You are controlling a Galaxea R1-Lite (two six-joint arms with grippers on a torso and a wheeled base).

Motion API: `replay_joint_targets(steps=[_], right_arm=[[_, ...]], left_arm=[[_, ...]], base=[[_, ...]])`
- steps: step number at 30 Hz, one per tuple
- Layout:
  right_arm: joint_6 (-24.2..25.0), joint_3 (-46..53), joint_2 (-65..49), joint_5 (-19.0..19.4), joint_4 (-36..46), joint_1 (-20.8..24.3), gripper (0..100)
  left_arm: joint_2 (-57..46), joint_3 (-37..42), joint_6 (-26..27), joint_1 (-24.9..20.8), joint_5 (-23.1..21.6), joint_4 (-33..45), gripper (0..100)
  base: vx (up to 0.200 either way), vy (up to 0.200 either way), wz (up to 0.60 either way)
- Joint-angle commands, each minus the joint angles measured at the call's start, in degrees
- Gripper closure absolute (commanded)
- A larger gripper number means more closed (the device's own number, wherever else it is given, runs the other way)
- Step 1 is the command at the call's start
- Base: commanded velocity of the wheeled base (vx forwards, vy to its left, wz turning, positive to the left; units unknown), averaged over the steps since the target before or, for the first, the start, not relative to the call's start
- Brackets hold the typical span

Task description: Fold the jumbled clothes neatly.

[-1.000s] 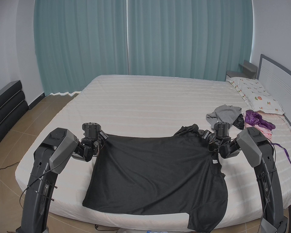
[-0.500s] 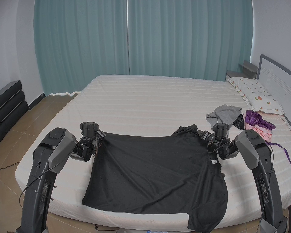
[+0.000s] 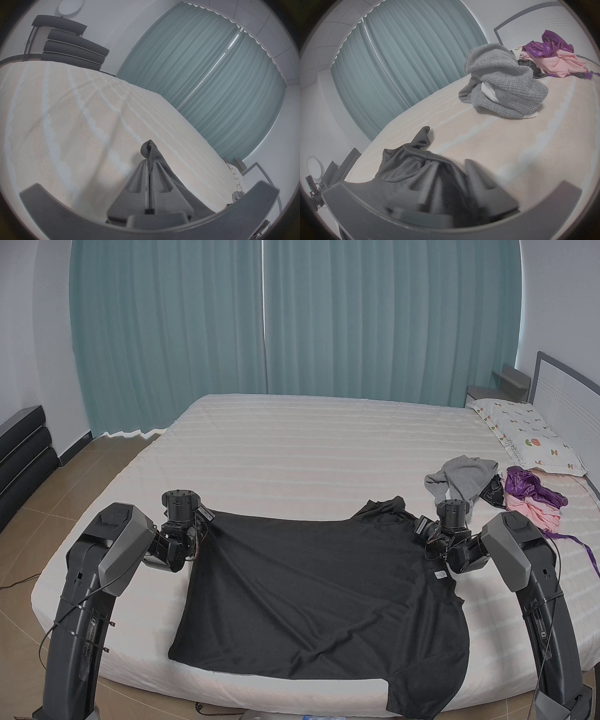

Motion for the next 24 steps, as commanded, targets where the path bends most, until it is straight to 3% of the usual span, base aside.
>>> replay_joint_targets(steps=[1,24], right_arm=[[0.0,0.0,-0.3,0.0,-0.2,-0.3,100],[-0.3,-0.7,-0.8,-0.9,-4.6,-1.8,100]], left_arm=[[0.1,0.0,0.0,0.0,0.0,0.0,100],[0.5,-0.4,0.2,0.3,0.0,-0.2,100]], base=[[0.0,0.0,0.0],[0.0,0.0,0.0]])
